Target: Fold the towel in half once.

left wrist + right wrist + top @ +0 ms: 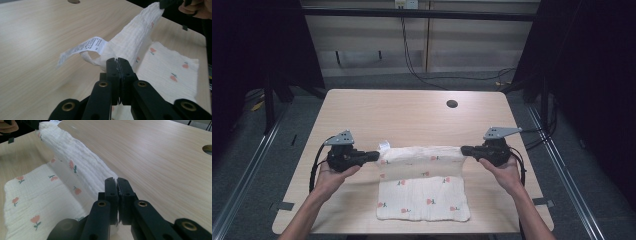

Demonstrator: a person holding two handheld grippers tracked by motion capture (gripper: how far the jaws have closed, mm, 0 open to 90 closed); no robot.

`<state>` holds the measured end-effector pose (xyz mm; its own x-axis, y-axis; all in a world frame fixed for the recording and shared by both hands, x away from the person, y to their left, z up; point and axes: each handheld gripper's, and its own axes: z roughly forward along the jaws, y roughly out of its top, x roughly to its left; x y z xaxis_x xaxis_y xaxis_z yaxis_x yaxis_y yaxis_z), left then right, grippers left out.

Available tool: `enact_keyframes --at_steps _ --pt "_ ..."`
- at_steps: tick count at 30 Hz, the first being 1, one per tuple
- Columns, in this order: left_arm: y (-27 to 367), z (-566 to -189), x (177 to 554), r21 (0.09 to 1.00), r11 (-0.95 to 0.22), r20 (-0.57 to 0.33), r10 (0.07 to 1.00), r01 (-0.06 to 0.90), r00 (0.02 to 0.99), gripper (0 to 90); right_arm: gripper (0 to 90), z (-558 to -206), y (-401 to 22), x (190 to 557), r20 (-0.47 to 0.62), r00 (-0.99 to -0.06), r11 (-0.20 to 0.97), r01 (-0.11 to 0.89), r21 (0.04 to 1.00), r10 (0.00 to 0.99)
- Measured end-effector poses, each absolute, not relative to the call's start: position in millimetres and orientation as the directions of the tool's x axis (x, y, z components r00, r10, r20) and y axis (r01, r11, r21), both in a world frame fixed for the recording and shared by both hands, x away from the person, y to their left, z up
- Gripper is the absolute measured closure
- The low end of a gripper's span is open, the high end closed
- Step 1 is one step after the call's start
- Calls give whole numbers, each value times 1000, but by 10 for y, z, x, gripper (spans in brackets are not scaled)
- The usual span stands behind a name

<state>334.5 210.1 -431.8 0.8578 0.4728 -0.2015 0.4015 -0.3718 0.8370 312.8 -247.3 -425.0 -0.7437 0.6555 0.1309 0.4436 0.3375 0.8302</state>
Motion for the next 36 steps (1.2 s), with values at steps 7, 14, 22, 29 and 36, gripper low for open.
enact_keyframes --at_steps 7,14,22,29,36 --pt "2130 -4296 3254 827 -384 -222 449 411 865 888 872 -4211 -2466 2969 136 -755 343 441 830 641" --pt "2155 -4305 3133 825 -390 -228 431 408 873 888 872 -4141 -2450 2822 131 -768 356 432 828 627" --pt "2144 -4440 3046 800 -424 -228 438 424 869 888 872 -4245 -2439 2735 145 -775 364 443 820 616" --pt "2128 -4535 2968 783 -451 -229 431 428 873 887 872 -4328 -2432 2619 149 -781 382 451 806 607" --pt "2082 -4656 2861 763 -486 -234 405 425 884 886 871 -4444 -2432 2483 157 -781 405 470 784 604"
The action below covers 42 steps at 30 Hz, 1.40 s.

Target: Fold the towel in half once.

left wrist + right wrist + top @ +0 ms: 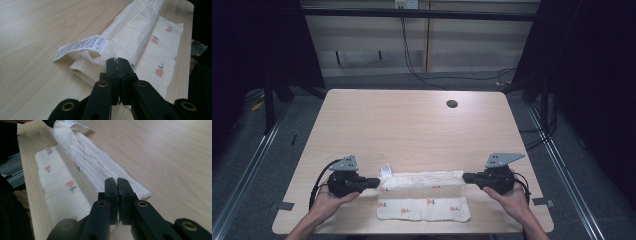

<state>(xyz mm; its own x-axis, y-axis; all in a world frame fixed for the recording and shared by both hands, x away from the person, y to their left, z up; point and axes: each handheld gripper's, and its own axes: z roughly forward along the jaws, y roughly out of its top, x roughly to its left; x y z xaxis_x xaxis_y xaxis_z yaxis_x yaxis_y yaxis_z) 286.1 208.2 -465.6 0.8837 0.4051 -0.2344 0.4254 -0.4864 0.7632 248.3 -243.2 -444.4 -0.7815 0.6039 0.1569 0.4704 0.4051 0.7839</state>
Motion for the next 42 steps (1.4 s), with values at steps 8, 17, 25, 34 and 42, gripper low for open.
enact_keyframes --at_steps 8,17,25,34,42 --pt "2010 -4762 2788 727 -551 -215 383 409 898 884 871 -4667 -2370 2343 168 -790 462 500 732 589" --pt "1996 -4879 2721 697 -593 -230 349 404 908 836 820 -4826 -2299 2257 177 -800 518 521 679 573" --pt "2009 -4862 2633 691 -612 -221 328 385 918 724 718 -4865 -2340 2136 187 -787 519 544 660 588" --pt "2148 -4794 2561 699 -587 -234 353 409 906 673 591 -4831 -2377 2062 188 -776 504 553 663 602" --pt "2211 -4741 2654 724 -543 -230 393 426 890 680 554 -4738 -2420 2158 181 -738 437 558 705 650"
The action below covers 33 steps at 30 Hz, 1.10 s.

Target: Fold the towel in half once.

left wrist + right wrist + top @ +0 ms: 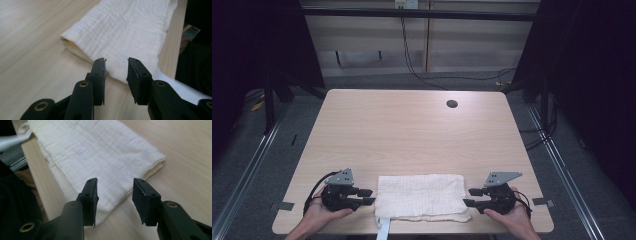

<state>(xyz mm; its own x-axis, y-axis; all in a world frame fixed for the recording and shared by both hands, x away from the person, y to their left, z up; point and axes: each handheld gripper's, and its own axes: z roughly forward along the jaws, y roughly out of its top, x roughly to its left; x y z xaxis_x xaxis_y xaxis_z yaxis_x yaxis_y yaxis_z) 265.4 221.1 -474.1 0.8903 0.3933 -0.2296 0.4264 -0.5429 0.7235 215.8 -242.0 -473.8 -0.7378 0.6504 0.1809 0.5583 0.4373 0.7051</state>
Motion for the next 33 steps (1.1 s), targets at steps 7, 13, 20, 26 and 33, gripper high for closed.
enact_keyframes --at_steps 7,13,20,26,33 --pt "1980 -4810 2776 696 -593 -219 361 405 906 731 561 -4762 -2314 2560 111 -719 462 548 697 686" --pt "1831 -4892 2787 650 -658 -194 340 380 920 695 557 -4860 -2225 2826 126 -706 464 577 672 697" --pt "1781 -4905 2786 665 -636 -193 359 391 913 631 714 -4955 -2227 2850 94 -698 482 578 658 710" --pt "1608 -4918 2907 671 -633 -179 367 386 913 621 798 -4952 -2330 2923 76 -670 466 588 661 739" --pt "1448 -4918 3003 669 -639 -155 380 380 912 595 799 -4974 -2494 3023 90 -633 423 609 671 769"
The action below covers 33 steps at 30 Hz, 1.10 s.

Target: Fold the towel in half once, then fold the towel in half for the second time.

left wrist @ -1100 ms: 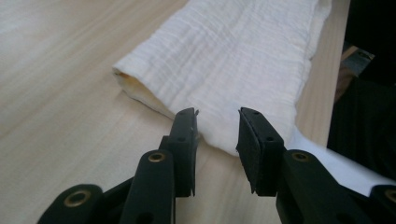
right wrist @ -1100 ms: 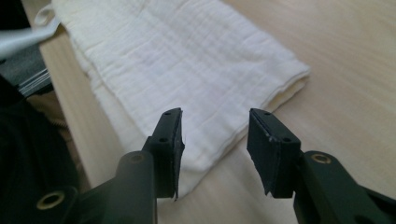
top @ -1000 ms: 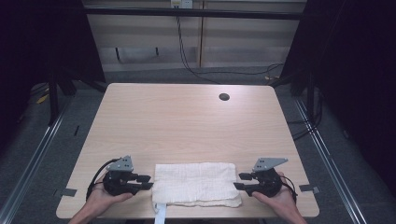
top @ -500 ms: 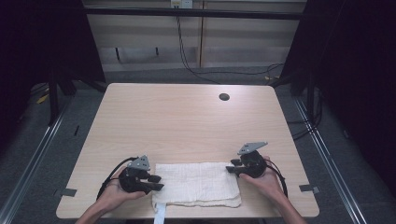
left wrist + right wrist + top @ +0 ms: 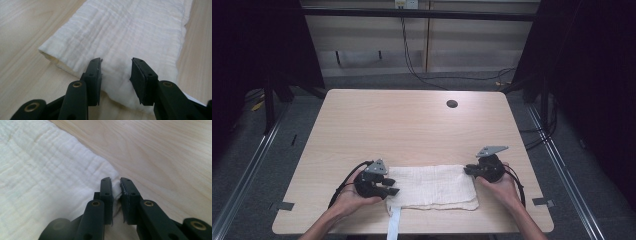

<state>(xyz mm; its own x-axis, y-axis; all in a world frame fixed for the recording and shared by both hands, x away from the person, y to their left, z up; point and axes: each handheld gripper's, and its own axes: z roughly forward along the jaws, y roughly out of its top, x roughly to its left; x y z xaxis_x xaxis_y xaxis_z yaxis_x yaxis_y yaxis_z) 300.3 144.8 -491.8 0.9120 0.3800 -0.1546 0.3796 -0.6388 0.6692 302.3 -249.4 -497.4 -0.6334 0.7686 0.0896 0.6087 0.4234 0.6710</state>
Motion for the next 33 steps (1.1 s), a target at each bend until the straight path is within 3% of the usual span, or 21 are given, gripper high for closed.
enact_keyframes --at_steps 5,7,16,20,25,33 --pt "1488 -4963 3012 719 -575 -141 431 391 891 569 684 -4925 -2561 2997 79 -600 391 611 689 796" --pt "1533 -4983 3033 724 -558 -190 406 407 894 553 641 -4870 -2578 2964 71 -589 374 598 709 805" --pt "1667 -4832 3099 756 -495 -207 438 427 875 474 536 -4714 -2496 2759 95 -626 346 544 764 774" --pt "1766 -4780 3163 767 -470 -223 442 436 869 478 521 -4721 -2373 2718 103 -671 374 527 763 734" --pt "1860 -4747 3231 756 -473 -214 474 452 854 414 479 -4696 -2171 2687 121 -713 398 514 760 691" --pt "1834 -4653 3272 749 -471 -209 500 466 841 381 492 -4636 -1771 2625 167 -784 439 495 750 597"
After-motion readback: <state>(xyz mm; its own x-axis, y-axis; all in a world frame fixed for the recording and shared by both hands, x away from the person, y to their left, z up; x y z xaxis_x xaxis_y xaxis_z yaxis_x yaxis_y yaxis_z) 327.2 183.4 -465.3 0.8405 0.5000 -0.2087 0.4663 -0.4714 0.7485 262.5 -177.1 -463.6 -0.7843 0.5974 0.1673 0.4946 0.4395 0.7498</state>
